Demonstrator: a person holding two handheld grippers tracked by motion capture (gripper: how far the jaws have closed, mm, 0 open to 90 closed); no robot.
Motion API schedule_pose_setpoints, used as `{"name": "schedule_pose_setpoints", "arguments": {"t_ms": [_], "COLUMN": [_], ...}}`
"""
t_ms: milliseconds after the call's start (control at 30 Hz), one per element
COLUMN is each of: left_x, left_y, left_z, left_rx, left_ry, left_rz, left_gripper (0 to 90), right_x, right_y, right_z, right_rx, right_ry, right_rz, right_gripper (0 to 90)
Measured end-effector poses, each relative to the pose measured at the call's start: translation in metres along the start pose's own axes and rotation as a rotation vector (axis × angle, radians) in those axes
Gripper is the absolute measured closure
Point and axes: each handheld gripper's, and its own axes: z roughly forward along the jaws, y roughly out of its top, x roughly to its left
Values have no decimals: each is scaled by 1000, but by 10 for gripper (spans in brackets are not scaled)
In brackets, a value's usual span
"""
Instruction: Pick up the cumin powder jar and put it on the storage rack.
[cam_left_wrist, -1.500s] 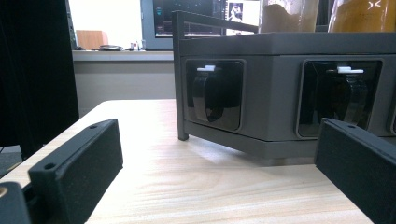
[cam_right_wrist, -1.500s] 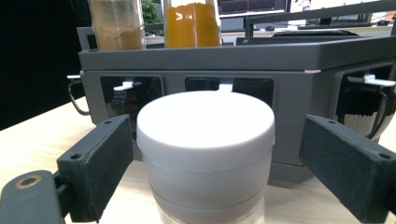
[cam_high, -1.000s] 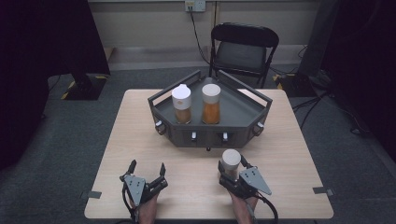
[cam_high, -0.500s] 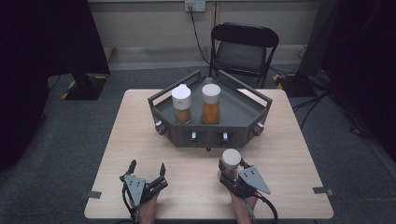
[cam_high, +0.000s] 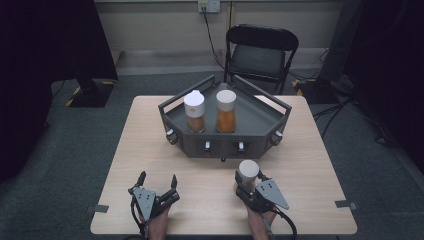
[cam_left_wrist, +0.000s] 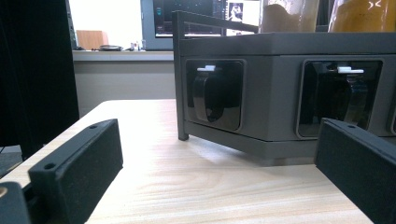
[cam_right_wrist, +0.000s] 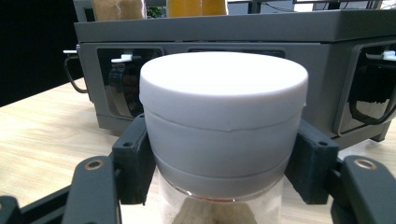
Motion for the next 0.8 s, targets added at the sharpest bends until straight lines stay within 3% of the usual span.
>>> {"name": "schedule_pose_setpoints", "arguments": {"t_ms": [800], "left_x": [0], "left_y": [0], "left_z": [0], "left_rx": [0], "left_ry": [-1], "left_rz": [1], "left_gripper": [6], "right_x": [-2], "right_y": [15], "right_z": [-3], "right_rx": [-2], "right_ry": [25], "right_rz": [-11], "right_gripper": [340]}}
